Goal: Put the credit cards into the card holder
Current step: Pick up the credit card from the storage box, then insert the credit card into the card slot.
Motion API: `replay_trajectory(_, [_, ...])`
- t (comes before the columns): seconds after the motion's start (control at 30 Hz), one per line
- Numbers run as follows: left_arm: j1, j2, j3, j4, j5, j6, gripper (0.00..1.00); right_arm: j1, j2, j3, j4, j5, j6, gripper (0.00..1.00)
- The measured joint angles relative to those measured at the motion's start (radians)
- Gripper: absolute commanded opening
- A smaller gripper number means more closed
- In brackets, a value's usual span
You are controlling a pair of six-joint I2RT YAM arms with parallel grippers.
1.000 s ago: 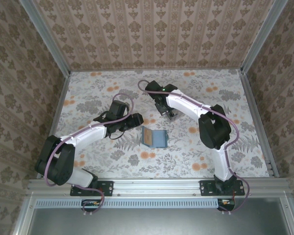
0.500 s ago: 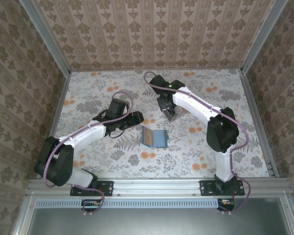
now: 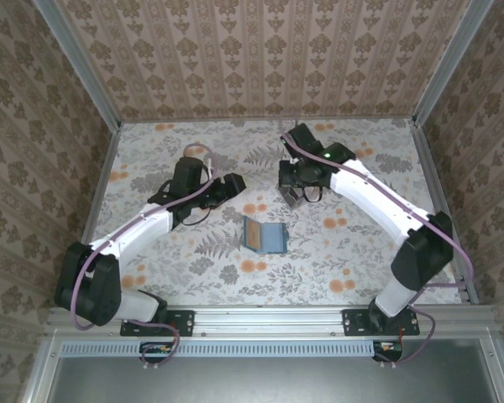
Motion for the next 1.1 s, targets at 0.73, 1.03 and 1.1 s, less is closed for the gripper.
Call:
replay_trajectory(0.73, [-0.015, 0.178, 0.051, 0.488, 0.349, -0.301, 0.5, -0.113, -0.175, -0.312, 0.477, -0.502, 0.354, 0.02])
replay_trajectory(1.03, [-0.019, 0.182, 0.05, 0.547, 0.355, -0.354, 0.22, -0.127, -0.177, -0.324, 0.498, -0.512, 0.376, 0.03])
replay_trajectory(1.1, [-0.019, 0.182, 0.048, 0.553, 0.355, -0.359, 0.16, -0.13, -0.178, -0.33, 0.503, -0.512, 0.383, 0.03])
